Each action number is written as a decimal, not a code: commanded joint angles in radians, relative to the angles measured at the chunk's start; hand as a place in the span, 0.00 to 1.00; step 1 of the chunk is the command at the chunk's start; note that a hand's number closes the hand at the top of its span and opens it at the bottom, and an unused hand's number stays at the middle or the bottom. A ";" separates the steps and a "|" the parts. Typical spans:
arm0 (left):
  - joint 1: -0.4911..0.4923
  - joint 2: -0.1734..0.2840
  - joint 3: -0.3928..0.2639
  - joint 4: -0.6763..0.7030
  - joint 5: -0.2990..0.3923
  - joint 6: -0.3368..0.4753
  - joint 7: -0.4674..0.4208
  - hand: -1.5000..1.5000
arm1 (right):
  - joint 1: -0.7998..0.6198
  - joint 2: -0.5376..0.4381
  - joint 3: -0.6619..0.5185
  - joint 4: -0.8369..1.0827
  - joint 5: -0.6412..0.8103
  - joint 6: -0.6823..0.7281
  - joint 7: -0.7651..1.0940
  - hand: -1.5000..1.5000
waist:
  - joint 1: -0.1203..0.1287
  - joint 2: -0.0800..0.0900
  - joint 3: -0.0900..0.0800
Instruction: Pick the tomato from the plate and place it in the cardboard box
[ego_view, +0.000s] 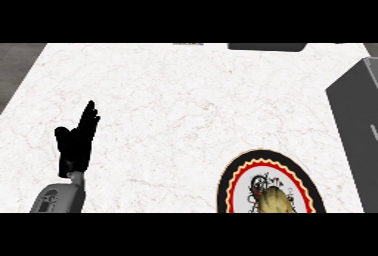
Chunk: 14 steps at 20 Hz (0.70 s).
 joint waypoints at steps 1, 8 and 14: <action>0.013 -0.009 0.005 -0.003 0.003 0.004 -0.015 0.50 | -0.156 0.065 0.102 0.208 0.060 0.052 -0.015 0.00 | 0.007 0.002 0.001; 0.007 -0.034 -0.018 -0.015 -0.030 0.039 0.004 0.50 | -0.343 0.147 0.083 0.456 -0.004 0.240 -0.192 0.00 | -0.007 -0.001 0.002; 0.007 0.014 0.033 -0.003 -0.002 0.013 -0.004 0.50 | -0.390 0.151 0.003 0.563 -0.176 0.496 -0.237 0.00 | -0.019 -0.003 0.001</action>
